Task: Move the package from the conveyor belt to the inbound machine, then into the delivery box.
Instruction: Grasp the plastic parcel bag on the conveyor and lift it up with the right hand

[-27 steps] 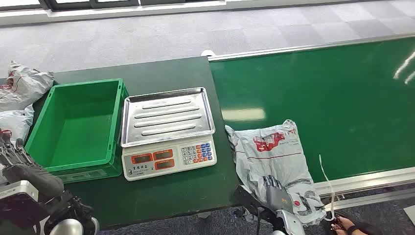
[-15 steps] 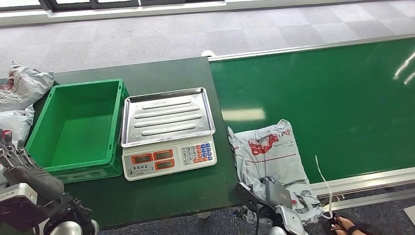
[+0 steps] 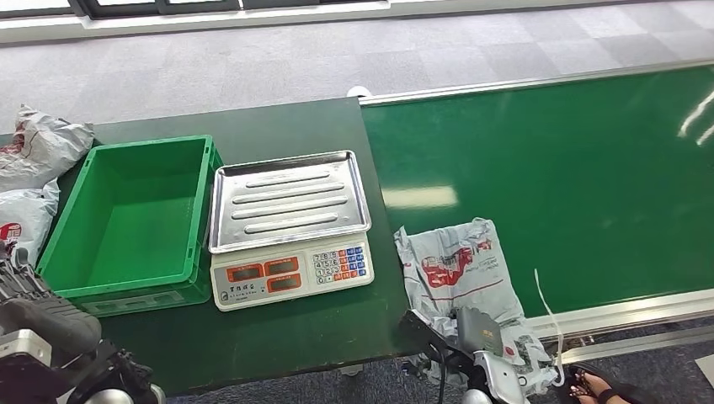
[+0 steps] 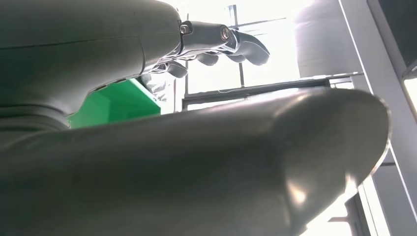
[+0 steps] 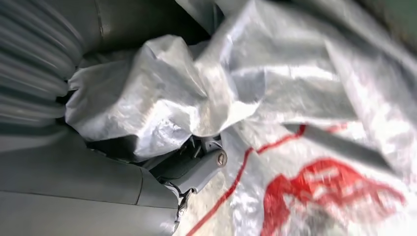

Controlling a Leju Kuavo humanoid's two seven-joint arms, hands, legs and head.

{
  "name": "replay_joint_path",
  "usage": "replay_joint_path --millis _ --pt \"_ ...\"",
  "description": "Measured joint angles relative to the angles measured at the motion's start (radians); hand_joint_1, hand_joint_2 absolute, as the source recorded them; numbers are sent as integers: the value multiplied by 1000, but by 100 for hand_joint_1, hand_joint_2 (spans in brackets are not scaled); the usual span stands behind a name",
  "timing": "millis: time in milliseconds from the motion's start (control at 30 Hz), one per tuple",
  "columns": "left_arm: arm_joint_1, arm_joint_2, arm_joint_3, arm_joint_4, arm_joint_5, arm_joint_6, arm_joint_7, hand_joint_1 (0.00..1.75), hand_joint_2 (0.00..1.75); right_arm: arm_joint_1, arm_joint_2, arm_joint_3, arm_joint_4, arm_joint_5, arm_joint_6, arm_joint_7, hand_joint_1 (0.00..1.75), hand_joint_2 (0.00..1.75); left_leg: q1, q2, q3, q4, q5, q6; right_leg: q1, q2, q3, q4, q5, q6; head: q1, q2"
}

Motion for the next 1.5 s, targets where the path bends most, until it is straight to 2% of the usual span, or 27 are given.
replay_joint_path --millis 167,333,467,533,700,767,867,967,1100,1300,1500 --pt "23 -16 20 -21 18 -11 -28 0 0 35 0 -58 -147 85 -190 -16 175 175 -1 -1 -3 0 0 0 0 0 -2 0 0 0 0 0" --pt "33 -29 31 -31 26 -16 -42 0 0 47 -1 -124 -285 129 -249 -52 175 175 -1 0 -4 0 0 0 0 0 -2 0 0 0 0 0" --pt "41 -38 40 -35 39 -16 -75 0 0 15 -30 -138 -390 270 -308 -104 175 175 0 1 -5 0 0 0 0 0 -3 0 0 0 0 0" --pt "48 -40 43 -36 48 -16 -90 0 0 -32 -63 -138 -428 337 -297 -111 175 175 -1 1 -3 0 0 1 0 1 -2 0 1 0 0 0" --pt "60 -41 48 -33 58 -6 -108 0 0 -165 -142 -119 -455 398 -270 -130 175 175 -1 2 -6 0 1 1 -2 0 -2 1 3 1 0 0" --pt "59 -40 48 -28 65 3 -114 0 0 -288 -182 -75 -422 414 -234 -156 175 175 -1 5 -8 0 2 1 -3 3 -4 1 5 1 0 0" --pt "47 -35 47 -8 71 13 -109 0 0 -551 -207 50 -262 424 -187 -200 175 175 -2 8 -8 0 6 1 -3 6 -7 1 9 0 2 0" --pt "25 -29 36 21 47 22 -93 0 0 -785 -159 224 -38 438 -202 -214 175 175 0 8 -9 0 10 -1 0 6 -8 1 12 -2 2 0" --pt "7 -24 28 36 -5 26 -71 0 0 -956 -32 407 220 432 -218 -184 175 175 2 3 -3 0 15 -5 2 3 -12 3 13 -5 1 0" --pt "4 -22 33 48 -67 27 -50 0 0 -1036 116 580 468 378 -265 -230 175 175 3 0 -5 -1 15 -6 3 1 -14 3 13 -6 2 0" --pt "11 -27 55 59 -129 27 -42 0 0 -1042 216 616 579 273 -275 -298 175 175 3 -1 -7 -1 15 -6 3 0 -14 3 12 -6 2 0"
